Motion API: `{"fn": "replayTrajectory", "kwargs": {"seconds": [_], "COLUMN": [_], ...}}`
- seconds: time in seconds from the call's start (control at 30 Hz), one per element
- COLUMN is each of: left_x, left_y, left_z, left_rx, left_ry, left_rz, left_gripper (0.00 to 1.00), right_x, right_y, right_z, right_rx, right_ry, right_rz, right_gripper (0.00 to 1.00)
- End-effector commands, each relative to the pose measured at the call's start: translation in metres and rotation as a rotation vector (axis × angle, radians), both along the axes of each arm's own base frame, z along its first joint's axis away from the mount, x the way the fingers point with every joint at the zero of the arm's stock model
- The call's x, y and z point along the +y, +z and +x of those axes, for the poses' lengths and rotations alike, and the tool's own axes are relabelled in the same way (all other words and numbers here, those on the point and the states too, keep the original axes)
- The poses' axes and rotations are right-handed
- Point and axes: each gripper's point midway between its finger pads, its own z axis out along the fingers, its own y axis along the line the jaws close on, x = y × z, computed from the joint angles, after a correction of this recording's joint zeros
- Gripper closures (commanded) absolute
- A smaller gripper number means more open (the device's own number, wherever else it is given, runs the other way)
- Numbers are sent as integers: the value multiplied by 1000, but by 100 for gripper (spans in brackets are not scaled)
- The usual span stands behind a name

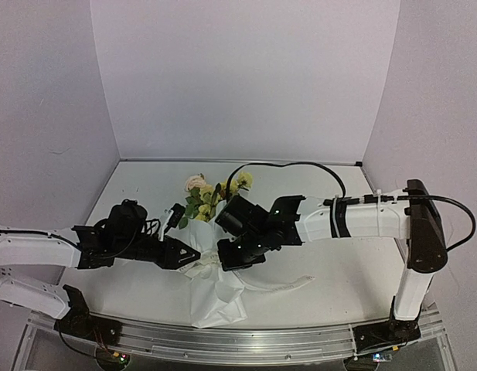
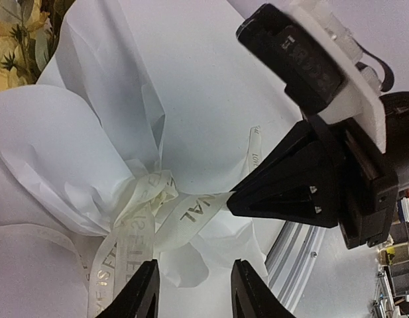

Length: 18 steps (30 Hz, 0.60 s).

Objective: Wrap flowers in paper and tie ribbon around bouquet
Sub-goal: Tie the ribbon around the folded bouquet.

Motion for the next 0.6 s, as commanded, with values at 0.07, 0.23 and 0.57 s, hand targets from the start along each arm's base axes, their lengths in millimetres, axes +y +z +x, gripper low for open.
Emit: {"fn": "replayTrajectory", "kwargs": {"seconds": [0.07, 0.23, 0.57], "left_x": [-1, -15, -33], "left_y": [28, 11, -21], "left_z": [36, 54, 57], "left_rx": [-86, -69, -13], "left_ry": [45, 2, -100], "left_rz": [62, 179, 251], "left_gripper": [61, 65, 63], "right_x": [8, 6, 4], "right_y": [-1, -9, -21], "right_z": [-6, -12, -9], "right_rx": [24, 51, 64], "right_ry": [6, 2, -88], "right_rz": [10, 1, 47], "right_gripper": [100, 100, 100]}}
